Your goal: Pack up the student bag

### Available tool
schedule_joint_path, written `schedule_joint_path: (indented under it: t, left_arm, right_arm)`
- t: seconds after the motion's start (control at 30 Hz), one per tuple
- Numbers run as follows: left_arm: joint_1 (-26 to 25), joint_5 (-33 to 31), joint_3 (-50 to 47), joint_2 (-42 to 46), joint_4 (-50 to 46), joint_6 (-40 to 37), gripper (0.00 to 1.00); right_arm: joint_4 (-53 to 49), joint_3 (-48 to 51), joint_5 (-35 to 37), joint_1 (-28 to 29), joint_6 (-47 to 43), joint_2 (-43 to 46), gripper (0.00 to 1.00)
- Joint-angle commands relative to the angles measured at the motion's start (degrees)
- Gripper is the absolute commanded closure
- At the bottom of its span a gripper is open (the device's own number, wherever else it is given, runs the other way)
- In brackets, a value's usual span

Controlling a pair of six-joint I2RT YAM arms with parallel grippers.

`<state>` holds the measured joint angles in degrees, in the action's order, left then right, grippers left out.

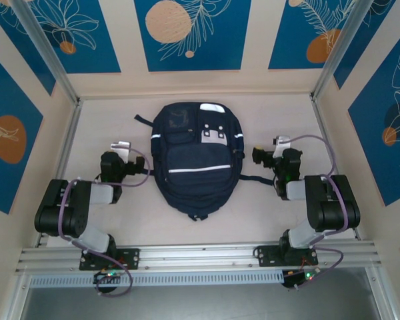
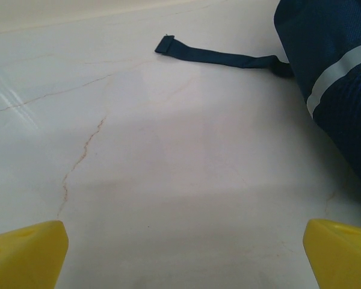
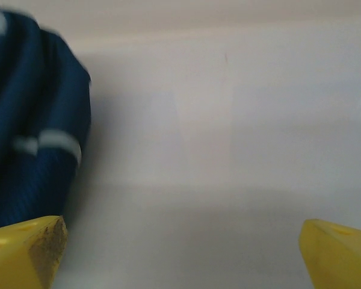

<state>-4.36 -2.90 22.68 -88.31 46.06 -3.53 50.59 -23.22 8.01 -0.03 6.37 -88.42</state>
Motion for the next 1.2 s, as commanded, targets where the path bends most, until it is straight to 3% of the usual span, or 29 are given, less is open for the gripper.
schedule_joint_path:
  t: [0.0, 1.17]
  left_arm:
    - [0.7, 1.8, 1.0, -0.1, 0.9, 0.6, 0.0]
    - [0.7, 1.8, 0.4, 0.2, 1.5, 0.5, 0.0]
  right_arm:
    - [-2.0, 0.0, -1.7, -0.1, 0.3, 0.5, 0.01]
    - [-2.1, 0.4, -1.7, 0.4, -0.6, 1.0, 0.01]
